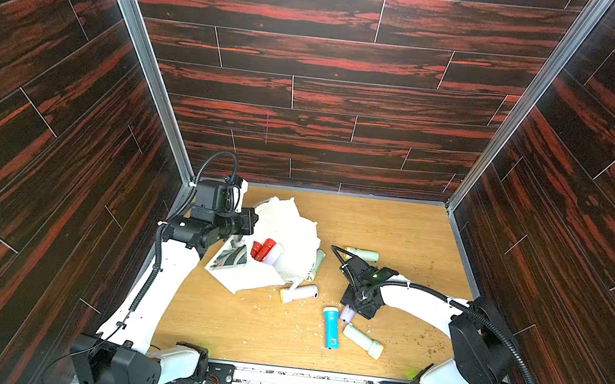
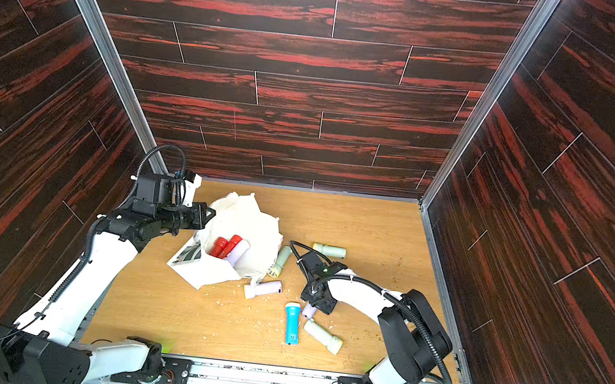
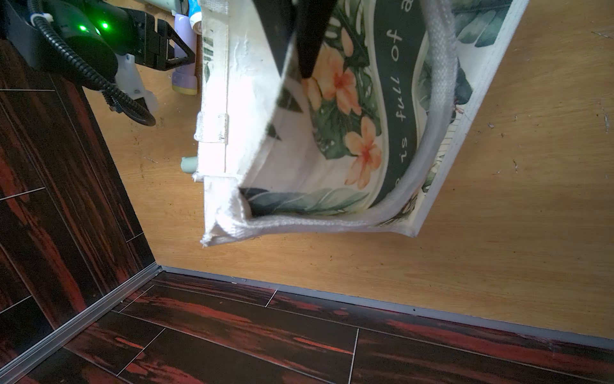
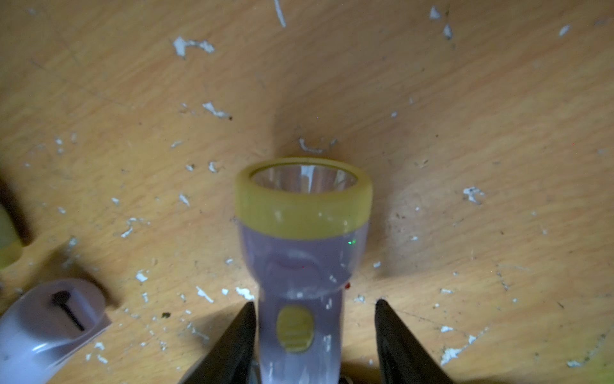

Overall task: Put the flashlights into the tote bags
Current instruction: Pick up the flashlight from the center of the board.

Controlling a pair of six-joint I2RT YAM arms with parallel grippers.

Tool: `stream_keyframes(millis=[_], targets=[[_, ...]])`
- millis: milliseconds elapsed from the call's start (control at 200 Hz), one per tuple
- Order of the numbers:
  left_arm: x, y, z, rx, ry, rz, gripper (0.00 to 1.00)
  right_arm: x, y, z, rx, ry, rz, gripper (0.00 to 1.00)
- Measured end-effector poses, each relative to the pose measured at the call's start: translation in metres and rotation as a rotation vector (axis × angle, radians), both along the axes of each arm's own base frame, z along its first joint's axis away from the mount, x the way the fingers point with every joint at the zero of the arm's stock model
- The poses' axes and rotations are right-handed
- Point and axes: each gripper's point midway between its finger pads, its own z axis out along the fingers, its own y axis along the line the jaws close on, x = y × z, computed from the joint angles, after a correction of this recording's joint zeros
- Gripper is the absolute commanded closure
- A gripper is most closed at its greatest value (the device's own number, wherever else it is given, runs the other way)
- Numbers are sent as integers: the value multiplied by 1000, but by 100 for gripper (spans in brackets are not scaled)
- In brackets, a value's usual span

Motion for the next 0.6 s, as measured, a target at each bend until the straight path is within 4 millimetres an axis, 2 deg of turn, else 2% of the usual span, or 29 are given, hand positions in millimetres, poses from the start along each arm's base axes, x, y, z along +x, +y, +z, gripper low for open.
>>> stream_keyframes(millis=[256, 601], targets=[[0, -1, 0, -3, 0, -4, 100, -2, 0, -10, 0, 13, -3, 56], [-1, -2, 0, -6, 2, -8, 100, -2, -1, -10, -5, 9, -5, 66]])
